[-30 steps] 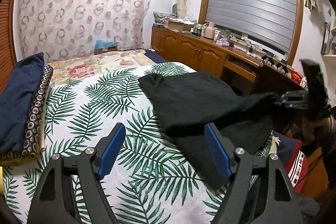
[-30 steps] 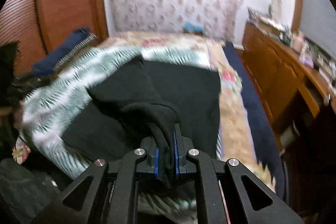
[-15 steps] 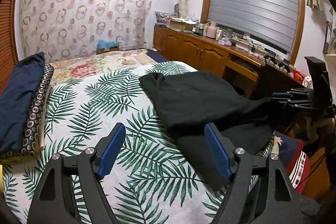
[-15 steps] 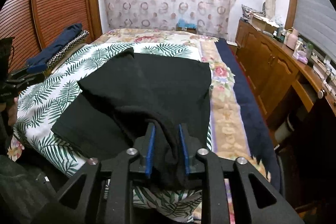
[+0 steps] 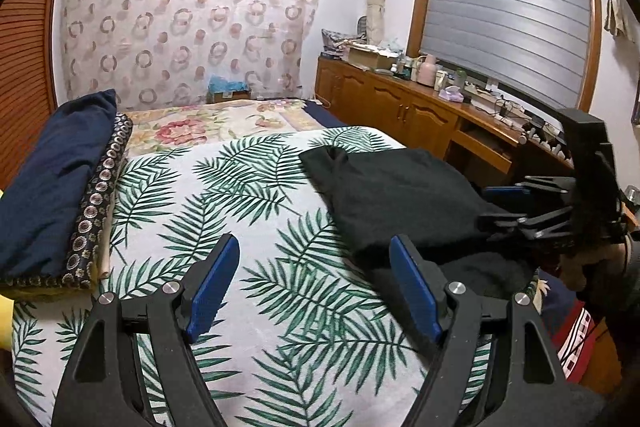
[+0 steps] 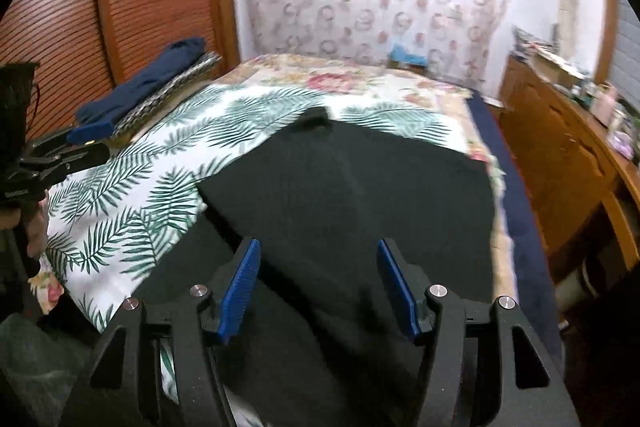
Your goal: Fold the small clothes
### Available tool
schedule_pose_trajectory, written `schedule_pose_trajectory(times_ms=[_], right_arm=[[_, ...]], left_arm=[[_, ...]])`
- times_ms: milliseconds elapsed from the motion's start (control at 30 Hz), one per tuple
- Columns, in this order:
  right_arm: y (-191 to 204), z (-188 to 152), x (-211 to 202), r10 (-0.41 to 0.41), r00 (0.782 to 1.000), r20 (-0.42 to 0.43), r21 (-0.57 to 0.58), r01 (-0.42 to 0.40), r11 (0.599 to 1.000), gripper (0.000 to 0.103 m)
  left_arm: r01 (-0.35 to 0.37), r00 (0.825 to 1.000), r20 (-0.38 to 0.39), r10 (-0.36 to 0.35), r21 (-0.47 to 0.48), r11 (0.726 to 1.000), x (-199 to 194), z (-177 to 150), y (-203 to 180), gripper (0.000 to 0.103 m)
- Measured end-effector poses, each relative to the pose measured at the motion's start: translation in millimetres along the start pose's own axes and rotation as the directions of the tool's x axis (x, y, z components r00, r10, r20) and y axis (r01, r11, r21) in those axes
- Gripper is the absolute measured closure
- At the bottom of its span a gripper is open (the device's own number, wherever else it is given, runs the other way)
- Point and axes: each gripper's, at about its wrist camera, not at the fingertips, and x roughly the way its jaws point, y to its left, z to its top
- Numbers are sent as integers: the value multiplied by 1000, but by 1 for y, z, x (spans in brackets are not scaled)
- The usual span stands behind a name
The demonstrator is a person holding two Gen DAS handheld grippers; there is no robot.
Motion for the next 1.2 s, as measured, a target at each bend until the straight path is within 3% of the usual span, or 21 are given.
schedule_pose_trajectory(times_ms=[400,667,733,800,900,1033,1200], right_arm=[[43,38,92,146,975,-165,-170,-174,970,41],[44,43,121,133,968,-210,-195,-175,965,41],[38,44,122,150,969,-198,-172,-185,968,54],[34,47,123,191,965,-180,-147,-218,965,83],[23,50,111,219,968,-120,-104,-231,967,97],[4,57,86,164,986,-14,-63,-164,984,99],[-32,74,70,32,998,55,-17,-31,999,99]], left_arm=[[-33,999,-22,32,-29,999,2,-9,17,25],[-19,999,-35,18,-23,1000,5,-12,14,25],[-17,999,-40,16,-21,1000,6,-13,13,25],[-15,999,-44,14,-18,1000,7,-13,12,25],[-10,999,-45,9,-15,1000,8,-13,10,25],[-1,999,-49,1,-12,1000,9,-13,8,25],[19,998,-59,-19,-2,1000,12,-15,1,25]])
